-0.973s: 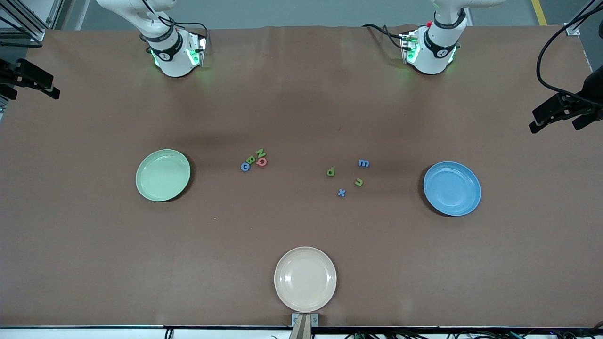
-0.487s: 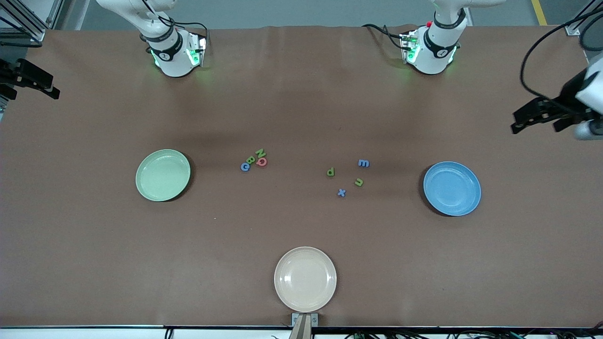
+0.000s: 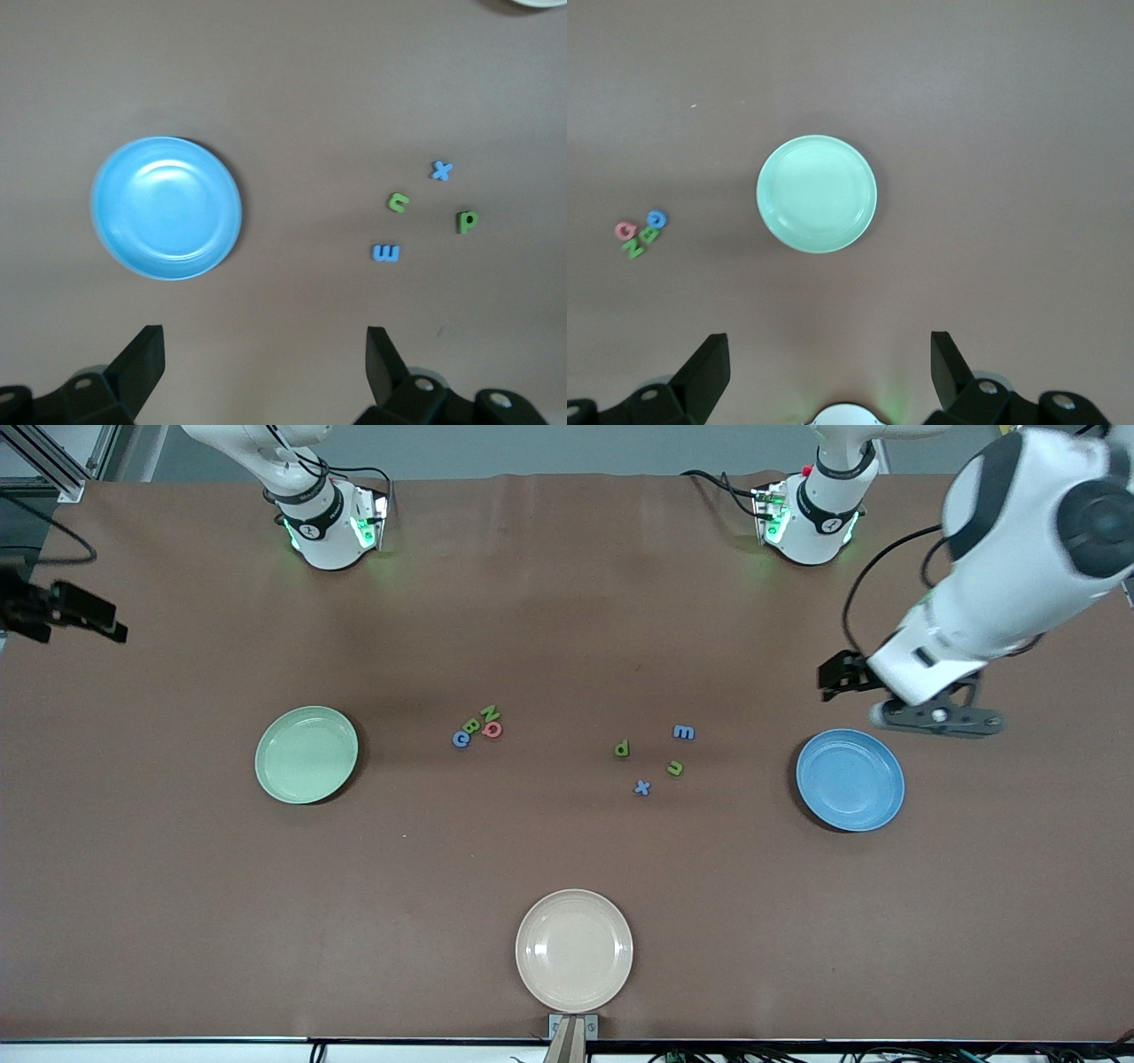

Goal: Sort upper and lower case letters into plates
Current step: 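Move the right and left grippers out toward the scattered foam letters, then grasp the blue G with the right gripper while the left gripper grasps green n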

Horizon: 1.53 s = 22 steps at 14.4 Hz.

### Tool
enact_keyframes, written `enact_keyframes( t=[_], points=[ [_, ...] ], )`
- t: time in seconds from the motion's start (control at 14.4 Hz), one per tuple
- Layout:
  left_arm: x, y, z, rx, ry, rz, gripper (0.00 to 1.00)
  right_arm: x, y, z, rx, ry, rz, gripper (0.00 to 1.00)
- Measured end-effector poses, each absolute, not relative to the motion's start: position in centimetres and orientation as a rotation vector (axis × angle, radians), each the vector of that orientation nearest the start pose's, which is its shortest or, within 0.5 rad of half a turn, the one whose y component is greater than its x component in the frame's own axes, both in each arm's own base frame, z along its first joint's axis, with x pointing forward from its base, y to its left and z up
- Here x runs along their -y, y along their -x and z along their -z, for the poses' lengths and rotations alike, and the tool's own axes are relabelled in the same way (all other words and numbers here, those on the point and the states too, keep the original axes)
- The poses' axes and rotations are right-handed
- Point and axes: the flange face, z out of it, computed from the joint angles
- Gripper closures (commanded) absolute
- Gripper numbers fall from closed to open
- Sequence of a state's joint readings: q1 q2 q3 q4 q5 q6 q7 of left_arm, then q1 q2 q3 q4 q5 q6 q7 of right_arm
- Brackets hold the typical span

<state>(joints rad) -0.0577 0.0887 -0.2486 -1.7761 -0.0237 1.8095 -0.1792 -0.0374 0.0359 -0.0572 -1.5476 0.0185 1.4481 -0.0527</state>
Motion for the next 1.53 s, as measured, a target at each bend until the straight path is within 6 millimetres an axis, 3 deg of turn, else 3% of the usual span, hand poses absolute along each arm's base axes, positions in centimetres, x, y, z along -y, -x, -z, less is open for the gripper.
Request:
enact_keyframes(
  t=[0.21, 0.42, 0.63, 0.83, 1.04, 1.32, 1.53],
  points=[
    [21.7, -55.0, -44.0, -0.168, 3.176, -0.150, 0.00, 6.1, -57.9, -54.9, -0.094, 3.100, -0.300, 0.00],
    [24.9, -55.1, -38.9, -0.195, 3.198, -0.163, 0.00, 4.5, -59.1, -52.6, -0.255, 3.088, -0.315, 0.00],
    [27.7, -54.8, -34.2, -0.232, 3.199, -0.121, 0.00, -0.8, -59.5, -50.2, -0.462, 3.072, -0.301, 0.00],
    [29.6, -54.1, -30.5, -0.282, 3.191, -0.149, 0.00, -6.2, -58.9, -43.9, -0.558, 3.059, -0.250, 0.00],
    [31.0, -53.8, -28.5, -0.349, 3.181, -0.108, 0.00, -11.1, -56.7, -36.9, -0.654, 3.027, -0.157, 0.00],
    [31.8, -53.5, -25.0, -0.415, 3.182, -0.038, 0.00, -17.6, -53.2, -31.5, -0.727, 2.998, -0.042, 0.00],
    [32.0, -53.2, -22.5, -0.348, 3.199, -0.061, 0.00, -23.2, -50.7, -27.3, -0.790, 2.968, 0.012, 0.00]
  ],
)
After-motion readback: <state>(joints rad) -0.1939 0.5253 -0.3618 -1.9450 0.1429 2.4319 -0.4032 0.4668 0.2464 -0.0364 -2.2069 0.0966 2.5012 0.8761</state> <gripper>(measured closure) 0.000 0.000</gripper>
